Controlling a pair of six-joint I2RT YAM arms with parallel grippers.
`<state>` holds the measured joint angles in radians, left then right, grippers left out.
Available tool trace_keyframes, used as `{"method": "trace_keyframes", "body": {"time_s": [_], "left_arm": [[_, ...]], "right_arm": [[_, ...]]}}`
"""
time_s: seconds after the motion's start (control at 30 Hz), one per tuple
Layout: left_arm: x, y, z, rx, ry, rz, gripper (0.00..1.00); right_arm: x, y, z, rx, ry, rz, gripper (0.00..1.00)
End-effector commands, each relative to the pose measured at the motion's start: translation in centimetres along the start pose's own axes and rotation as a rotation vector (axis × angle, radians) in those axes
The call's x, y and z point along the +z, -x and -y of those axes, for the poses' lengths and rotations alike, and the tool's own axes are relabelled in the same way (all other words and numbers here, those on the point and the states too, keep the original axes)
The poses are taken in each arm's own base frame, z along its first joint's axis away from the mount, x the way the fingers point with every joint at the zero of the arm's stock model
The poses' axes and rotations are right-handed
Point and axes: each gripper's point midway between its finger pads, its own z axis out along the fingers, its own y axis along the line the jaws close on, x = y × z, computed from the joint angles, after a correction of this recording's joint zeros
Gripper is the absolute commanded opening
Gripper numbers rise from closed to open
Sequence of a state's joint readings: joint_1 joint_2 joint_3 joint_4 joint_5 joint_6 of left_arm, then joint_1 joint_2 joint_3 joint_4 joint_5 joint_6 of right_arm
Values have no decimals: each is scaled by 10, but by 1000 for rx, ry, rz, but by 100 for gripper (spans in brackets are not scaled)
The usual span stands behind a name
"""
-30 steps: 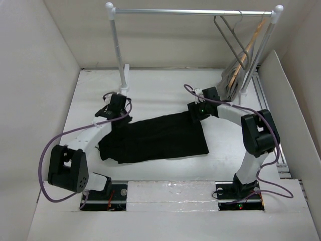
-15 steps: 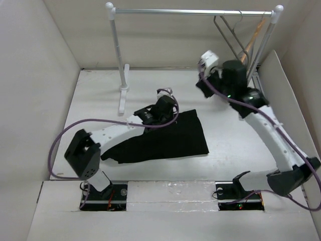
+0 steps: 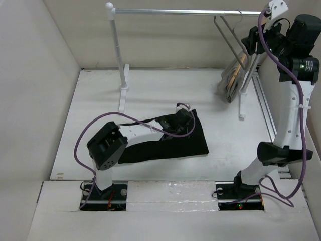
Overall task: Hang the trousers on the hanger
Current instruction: Pick up the hanger from the clothesline.
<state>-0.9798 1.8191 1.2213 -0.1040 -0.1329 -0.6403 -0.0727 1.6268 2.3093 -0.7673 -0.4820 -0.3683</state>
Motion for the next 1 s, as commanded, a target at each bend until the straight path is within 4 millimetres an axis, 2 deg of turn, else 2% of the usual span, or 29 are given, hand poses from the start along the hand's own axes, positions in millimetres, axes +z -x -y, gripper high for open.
{"method": "trace_keyframes", "body": {"time_s": [0.0,0.07,0.27,0.37,0.4,0.43,0.63,0.73,0.83,0.97], "left_arm": [[-6,9,4,1,-35,31,11],[-6,7,1,-2,-23,28,11],[2,-8,-8,-7,7,-16,5],[3,-22,-19,-10,27,-42,1],[2,-21,-18,-15,26,-40,1],[3,-27,-23,-17,34,-52,0],[1,-55,-42,-39,70,-110,0],[-1,-59,-49,-47,106,-125,0],[-5,-53,-44,-54,84,-110,0],[-16,-37,-27,-59,43,-75,0]], "right_arm": [[12,-35,5,43,74,-72,59],[18,-49,10,56,74,-101,59],[33,-68,7,77,122,-124,56],[38,-82,6,90,124,-145,49],[40,-90,4,101,130,-161,48],[39,-88,4,96,126,-152,47],[38,-110,-3,120,131,-183,21],[37,-98,-5,101,121,-142,12],[33,-83,-3,92,83,-96,0],[33,-53,-8,63,47,-38,0]]}}
